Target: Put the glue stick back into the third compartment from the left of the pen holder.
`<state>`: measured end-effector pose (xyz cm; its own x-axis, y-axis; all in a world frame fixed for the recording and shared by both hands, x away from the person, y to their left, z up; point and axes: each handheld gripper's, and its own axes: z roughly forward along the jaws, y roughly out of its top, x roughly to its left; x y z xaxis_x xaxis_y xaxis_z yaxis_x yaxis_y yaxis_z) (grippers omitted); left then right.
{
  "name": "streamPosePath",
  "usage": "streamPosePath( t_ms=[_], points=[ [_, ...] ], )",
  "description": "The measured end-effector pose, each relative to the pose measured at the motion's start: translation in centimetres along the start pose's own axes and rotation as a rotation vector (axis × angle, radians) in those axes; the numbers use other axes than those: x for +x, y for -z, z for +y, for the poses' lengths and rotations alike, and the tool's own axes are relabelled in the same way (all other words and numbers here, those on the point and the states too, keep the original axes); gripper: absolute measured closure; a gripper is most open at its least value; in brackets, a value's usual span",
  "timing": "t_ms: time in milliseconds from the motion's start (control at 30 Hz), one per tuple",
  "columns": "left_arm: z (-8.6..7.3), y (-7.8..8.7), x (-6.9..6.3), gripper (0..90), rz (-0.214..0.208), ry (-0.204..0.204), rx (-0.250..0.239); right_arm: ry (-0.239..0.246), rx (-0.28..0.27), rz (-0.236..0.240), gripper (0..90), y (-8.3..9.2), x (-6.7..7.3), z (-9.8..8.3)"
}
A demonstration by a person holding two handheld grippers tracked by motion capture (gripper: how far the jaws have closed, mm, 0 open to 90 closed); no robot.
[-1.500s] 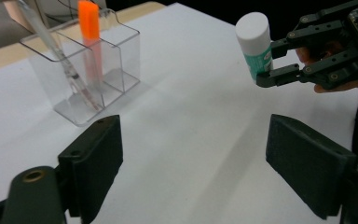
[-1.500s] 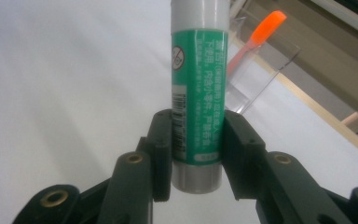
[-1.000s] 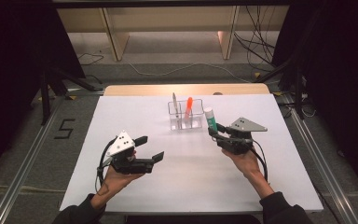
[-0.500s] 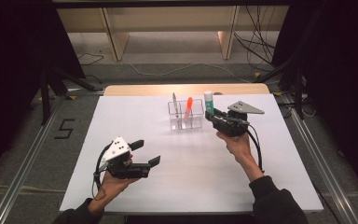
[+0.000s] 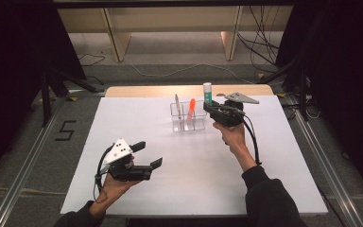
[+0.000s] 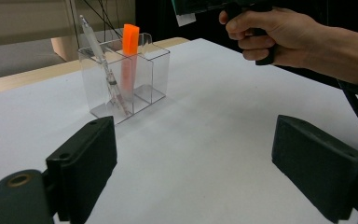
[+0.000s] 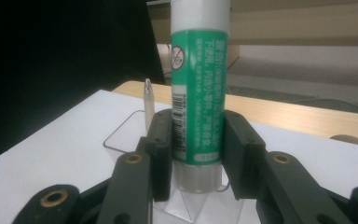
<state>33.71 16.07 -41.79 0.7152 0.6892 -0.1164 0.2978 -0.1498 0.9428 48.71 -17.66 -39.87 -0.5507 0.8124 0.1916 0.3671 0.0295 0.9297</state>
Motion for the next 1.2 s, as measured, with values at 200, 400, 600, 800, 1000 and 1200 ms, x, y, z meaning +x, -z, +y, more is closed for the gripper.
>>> streamPosePath(
  t_ms=[200, 400, 600, 800, 1000, 1200],
  points=[
    [0.0, 0.0, 0.0, 13.4, -0.001, -0.004, 0.001, 0.001, 0.018, -0.012, 66.7, -1.0, 0.0, -0.1],
    [0.0, -0.1, 0.0, 13.4, 0.003, -0.002, 0.0, -0.011, 0.02, -0.024, 66.7, -1.7, -0.2, 0.1],
    [0.0, 0.0, 0.0, 13.4, 0.003, -0.001, -0.004, -0.017, 0.022, -0.034, 66.7, -2.3, -0.2, 0.0],
    [0.1, 0.0, 0.0, 13.4, 0.002, 0.001, -0.009, -0.023, 0.026, -0.053, 66.7, -2.9, -0.6, -0.1],
    [0.0, 0.0, 0.0, 13.4, 0.005, -0.003, -0.003, -0.021, 0.034, -0.064, 66.6, -3.4, -0.6, -0.5],
    [0.1, 0.1, 0.0, 13.4, 0.005, -0.001, -0.011, -0.015, 0.039, -0.072, 66.6, -4.0, -0.4, -0.8]
  ],
)
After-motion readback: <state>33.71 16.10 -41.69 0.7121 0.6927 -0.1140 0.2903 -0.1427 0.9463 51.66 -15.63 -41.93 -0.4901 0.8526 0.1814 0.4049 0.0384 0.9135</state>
